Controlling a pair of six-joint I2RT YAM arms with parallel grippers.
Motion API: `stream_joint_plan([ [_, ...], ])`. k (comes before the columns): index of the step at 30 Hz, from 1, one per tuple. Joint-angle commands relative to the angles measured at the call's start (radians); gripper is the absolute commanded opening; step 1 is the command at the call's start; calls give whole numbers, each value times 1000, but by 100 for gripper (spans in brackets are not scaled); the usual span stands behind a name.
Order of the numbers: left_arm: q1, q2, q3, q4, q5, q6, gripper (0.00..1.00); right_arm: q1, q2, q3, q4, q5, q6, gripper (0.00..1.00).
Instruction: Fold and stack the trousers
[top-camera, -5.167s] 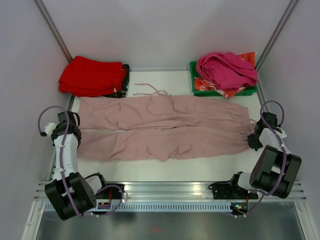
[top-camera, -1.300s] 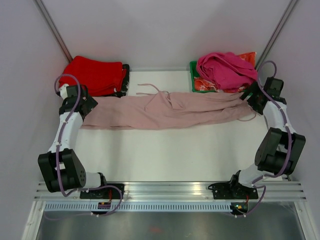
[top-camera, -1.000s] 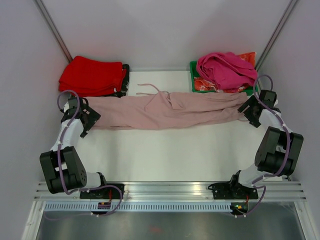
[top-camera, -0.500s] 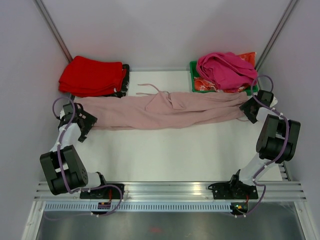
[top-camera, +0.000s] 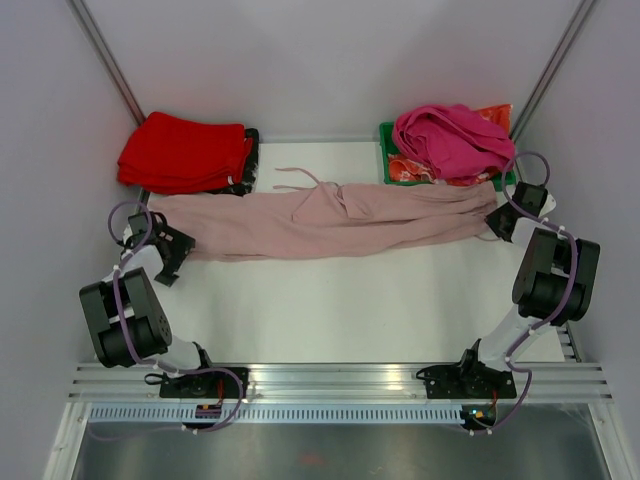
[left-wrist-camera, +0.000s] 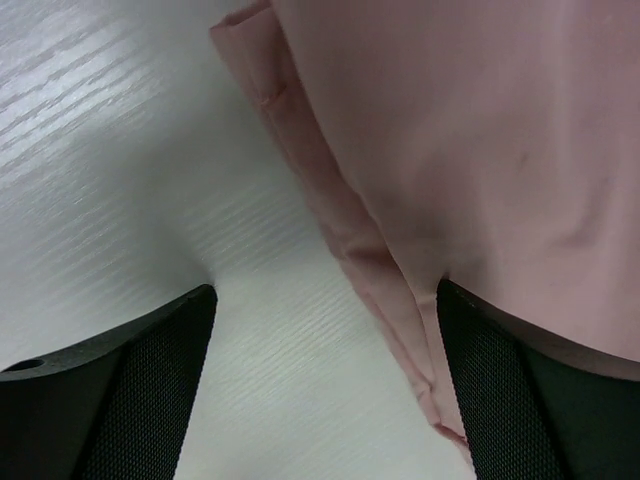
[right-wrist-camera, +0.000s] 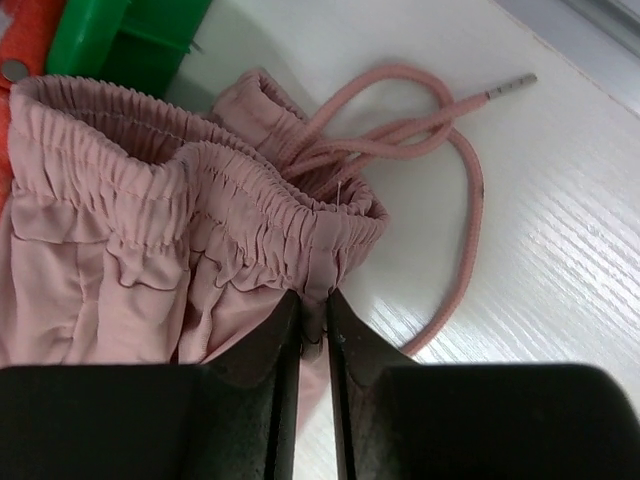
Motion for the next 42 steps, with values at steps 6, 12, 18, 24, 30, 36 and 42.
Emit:
stream_joint_plan([
  [6,8,117,12,198,79,-73,85,-8,-93,-53,35,-20,9,8],
  [12,6,154,15,196,76,-82,45,-14,-143,-84,3,3,20,0],
  [18,6,96,9,131,56,-24,2,-39,-220,-138,-46,6,37,0],
  [24,15,-68,1,-9,-17,60,2,-74,-373,-191,-214,72,35,0],
  [30,72,-250,-35,-127,-66,91,2,-125,-562,-260,-341,104,34,0],
  [36,86,-311,-19,-216,-112,143,2,-152,-617,-248,-503,104,3,0],
  [42,86,-377,-48,-249,-102,197,2,-188,-636,-257,-591,115,-31,0],
])
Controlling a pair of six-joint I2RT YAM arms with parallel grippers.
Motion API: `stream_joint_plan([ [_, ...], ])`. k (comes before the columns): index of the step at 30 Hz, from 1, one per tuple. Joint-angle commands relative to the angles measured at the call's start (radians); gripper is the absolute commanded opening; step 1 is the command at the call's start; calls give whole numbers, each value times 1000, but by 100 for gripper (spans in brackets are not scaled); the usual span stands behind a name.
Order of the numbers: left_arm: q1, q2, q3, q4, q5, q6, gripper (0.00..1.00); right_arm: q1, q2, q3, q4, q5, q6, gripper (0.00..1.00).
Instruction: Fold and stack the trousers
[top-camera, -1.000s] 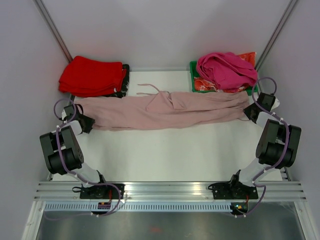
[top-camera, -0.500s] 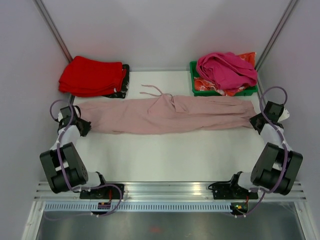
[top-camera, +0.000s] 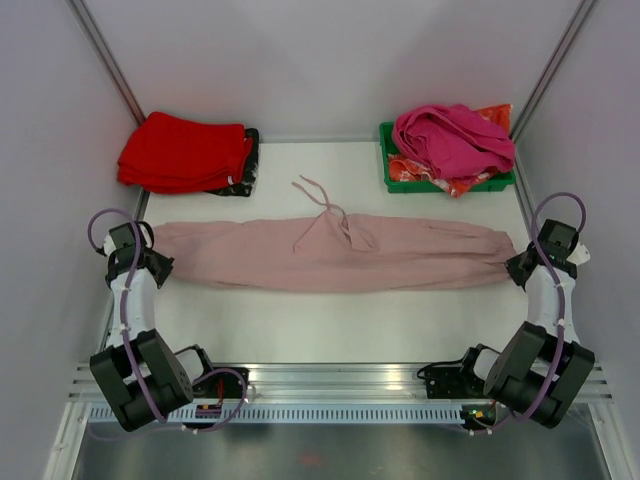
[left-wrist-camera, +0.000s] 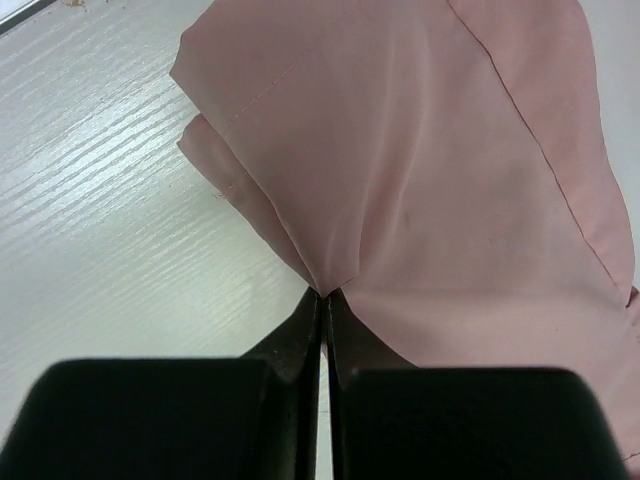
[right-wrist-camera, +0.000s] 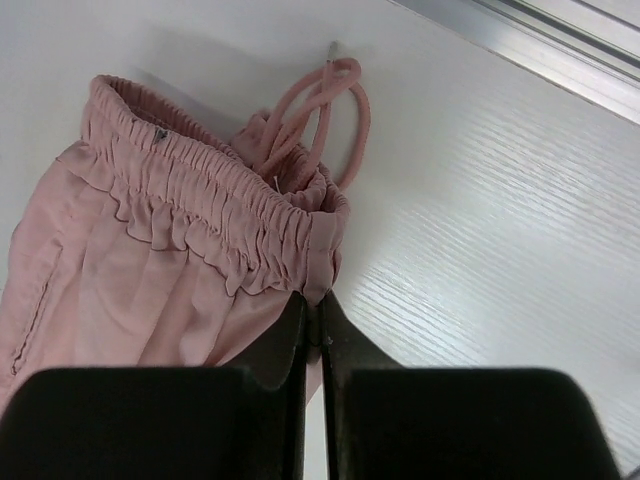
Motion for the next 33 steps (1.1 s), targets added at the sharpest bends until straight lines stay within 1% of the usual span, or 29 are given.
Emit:
stream_joint_plan([
  [1,9,-59,-21,-18,-22,93,2,-23,-31,-1,-77,36,-30,0],
  [2,9,-75,-26,-11,-14,103,2,-23,-32,-14,-69,22,-34,3],
  [3,9,-81,-30,7,3,103,2,-23,-40,-17,-57,-27,-51,8],
  [4,8,-85,-29,19,17,103,2,-23,-46,-18,-46,-52,-57,15],
  [5,8,-87,-21,21,18,85,4,-23,-51,-5,-28,-81,-60,34],
  [6,9,-85,8,4,18,74,11,-22,-48,14,-26,-137,-70,44],
  [7,8,-81,23,-7,21,73,22,-20,-45,40,-34,-160,-76,64],
  [8,8,-72,61,-22,23,68,71,-17,-33,107,-48,-180,-83,72],
  [9,9,-69,85,-68,6,67,85,-5,-23,144,-61,-184,-102,78],
  [10,9,-69,105,-92,-8,62,99,1,-16,226,-93,-185,-109,81],
  [12,9,-85,152,-138,-47,50,100,13,12,307,-130,-200,-116,81],
  [14,9,-96,195,-194,-55,32,100,29,26,392,-140,-242,-111,82],
  [15,9,-102,211,-211,-55,21,100,56,30,410,-134,-268,-116,82],
  [16,9,-104,220,-220,-42,15,100,72,43,431,-93,-298,-123,81],
  [18,9,-105,217,-185,15,7,100,142,61,440,-46,-352,-140,81],
  [19,9,-95,206,-131,32,-14,100,168,90,451,-7,-359,-157,80],
  [20,9,-81,186,-104,76,-25,100,223,106,459,6,-357,-162,80],
  [22,12,-23,177,-23,142,-48,99,280,154,477,47,-360,-181,79],
  [23,12,-3,172,11,223,-48,97,328,168,480,56,-359,-185,78],
  [24,11,16,169,45,259,-53,95,346,181,480,82,-365,-185,75],
  [25,11,46,166,79,303,-45,91,363,201,470,96,-374,-186,73],
  [26,9,60,156,163,387,-35,87,391,205,459,109,-394,-188,72],
  [27,3,77,160,174,399,-35,86,406,210,447,135,-401,-188,68],
  [29,-15,137,184,173,416,-9,83,452,224,413,147,-399,-203,67],
  [31,-66,195,214,139,373,17,83,501,250,382,164,-386,-208,68],
  [32,-110,207,212,141,350,25,83,517,259,365,193,-385,-196,68],
  [33,-129,218,211,142,322,31,83,526,283,335,214,-386,-186,67],
])
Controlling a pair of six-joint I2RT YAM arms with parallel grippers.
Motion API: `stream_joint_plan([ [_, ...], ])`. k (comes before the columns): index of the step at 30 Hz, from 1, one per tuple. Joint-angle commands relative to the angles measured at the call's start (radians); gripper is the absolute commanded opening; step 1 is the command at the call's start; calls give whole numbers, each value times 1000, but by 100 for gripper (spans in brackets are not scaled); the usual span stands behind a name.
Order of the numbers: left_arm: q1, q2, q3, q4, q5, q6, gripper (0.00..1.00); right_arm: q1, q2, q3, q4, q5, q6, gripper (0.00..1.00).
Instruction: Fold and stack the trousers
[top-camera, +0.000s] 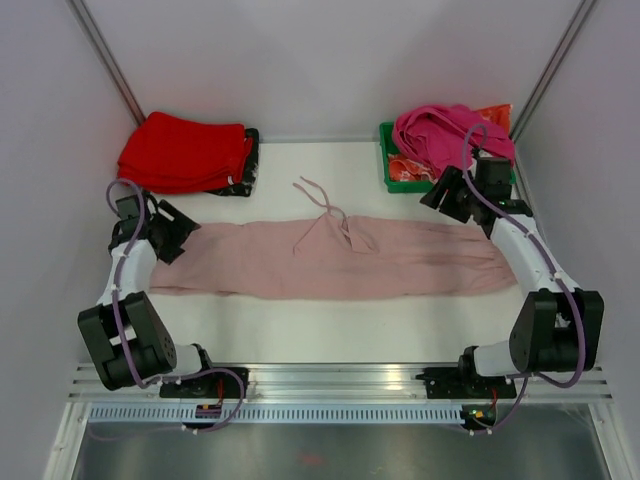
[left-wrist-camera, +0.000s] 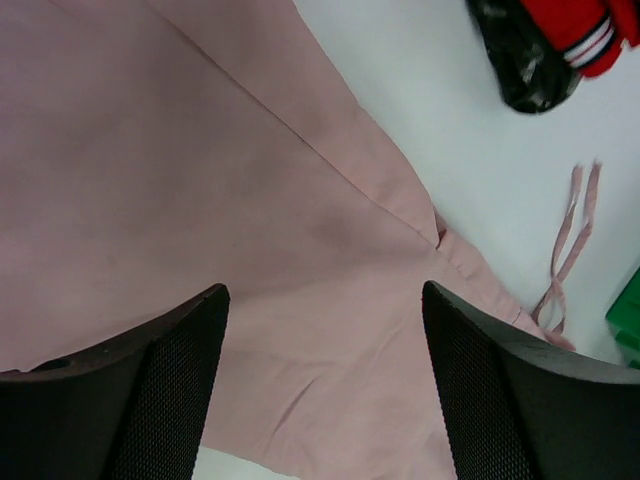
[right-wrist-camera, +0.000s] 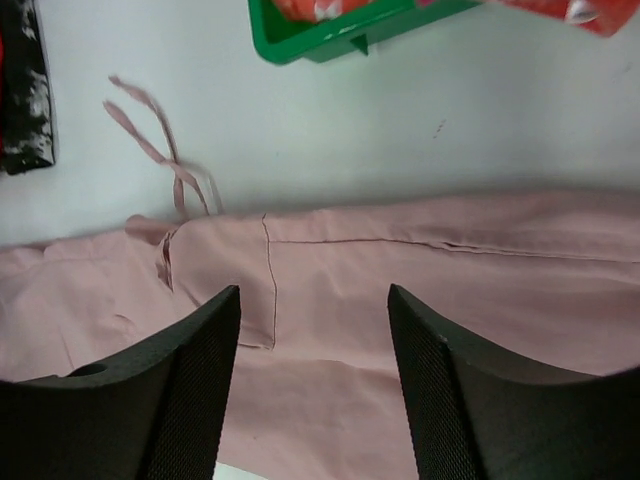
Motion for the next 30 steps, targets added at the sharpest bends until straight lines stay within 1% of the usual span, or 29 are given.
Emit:
stream_joint_plan([
  [1,-81,48,32,49,-13,42,83,73,57,-60,111,-17,1,66],
  [2,-92,83,32,50,-39,44,82,111,74,-66,123,-21,14,65],
  [3,-106,97,32,46,-46,39,82,134,112,-65,148,-24,17,63],
  [4,-113,113,23,53,-46,41,81,183,132,-58,156,-6,20,62],
  [7,-129,157,10,81,-64,44,78,248,212,-23,191,16,20,61],
  [8,-132,180,10,84,-73,44,77,280,229,-12,209,11,21,59],
  [12,-132,250,26,99,-109,53,64,354,334,64,237,0,25,58],
  [15,-132,301,52,92,-127,59,61,406,396,107,231,17,17,57],
  [18,-132,350,58,99,-139,68,61,460,434,117,242,52,11,58],
  [19,-132,363,59,101,-150,71,61,480,445,113,248,86,9,57],
  [23,-130,357,82,84,-143,97,61,494,502,92,266,117,14,57],
  [25,-132,334,99,67,-132,100,63,494,528,77,265,129,15,57],
  [28,-130,256,127,21,-147,108,70,494,536,63,252,149,15,57],
  [29,-130,204,134,9,-159,113,72,494,536,60,249,151,14,56],
  [30,-130,179,154,-11,-170,122,76,494,528,57,248,154,12,57],
])
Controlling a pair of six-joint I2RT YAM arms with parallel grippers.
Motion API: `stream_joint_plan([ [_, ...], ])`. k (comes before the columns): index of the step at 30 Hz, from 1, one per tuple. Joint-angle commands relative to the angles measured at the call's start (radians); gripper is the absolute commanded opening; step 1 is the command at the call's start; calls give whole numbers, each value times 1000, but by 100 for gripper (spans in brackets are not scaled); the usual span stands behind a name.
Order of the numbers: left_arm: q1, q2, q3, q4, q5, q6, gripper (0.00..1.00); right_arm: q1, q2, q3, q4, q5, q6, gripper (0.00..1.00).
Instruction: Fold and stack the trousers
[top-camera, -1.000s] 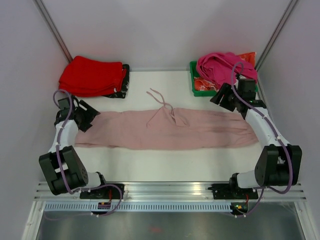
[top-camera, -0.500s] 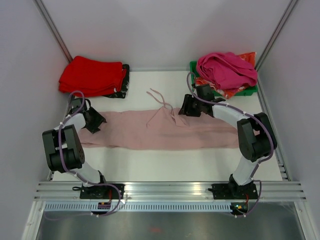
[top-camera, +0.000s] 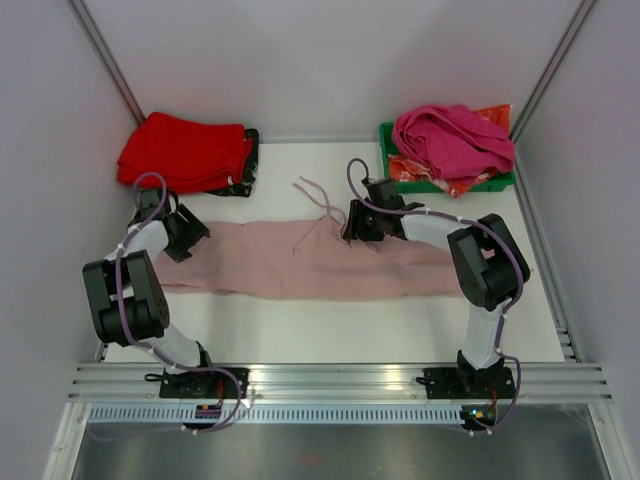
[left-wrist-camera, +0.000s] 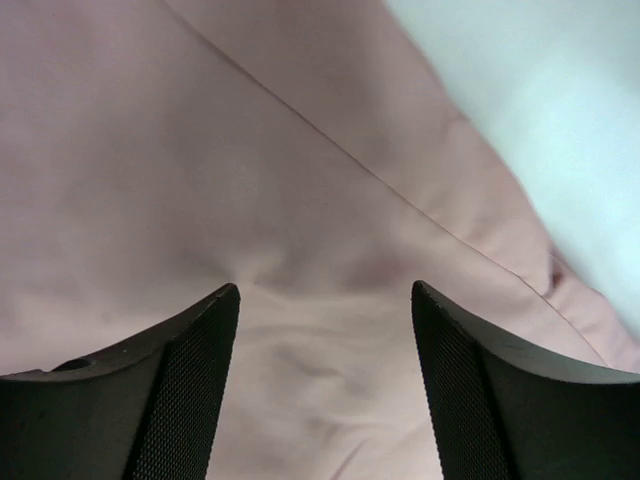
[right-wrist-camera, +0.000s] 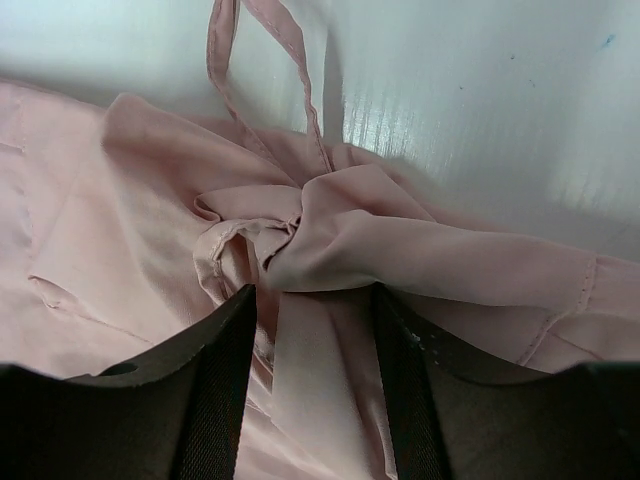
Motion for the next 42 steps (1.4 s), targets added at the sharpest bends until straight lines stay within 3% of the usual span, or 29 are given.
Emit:
stream_joint_plan([
  [1,1,-150,90,-51,-63,56,78,-4,4,-19,-7,55,-11,56],
  [9,59,-245,136,-116,-172,45,95,-4,-108,91,-104,29,-44,58],
  [12,103,-251,106,-111,-172,1,99,-2,-174,126,-129,20,-61,64],
  [15,159,-242,67,-96,-138,-41,100,0,-225,146,-147,14,-74,71],
  [21,231,-202,15,-30,-124,-47,98,0,-281,105,-130,17,-90,72],
  [29,234,-53,44,105,15,5,87,0,-283,57,-118,3,-75,71],
  [32,236,-30,43,143,20,-25,76,1,-285,48,-113,14,-75,70],
  [39,236,57,67,219,7,-67,64,0,-297,27,-115,77,-63,70],
  [42,236,97,87,242,8,-76,56,0,-312,2,-121,172,-31,70],
])
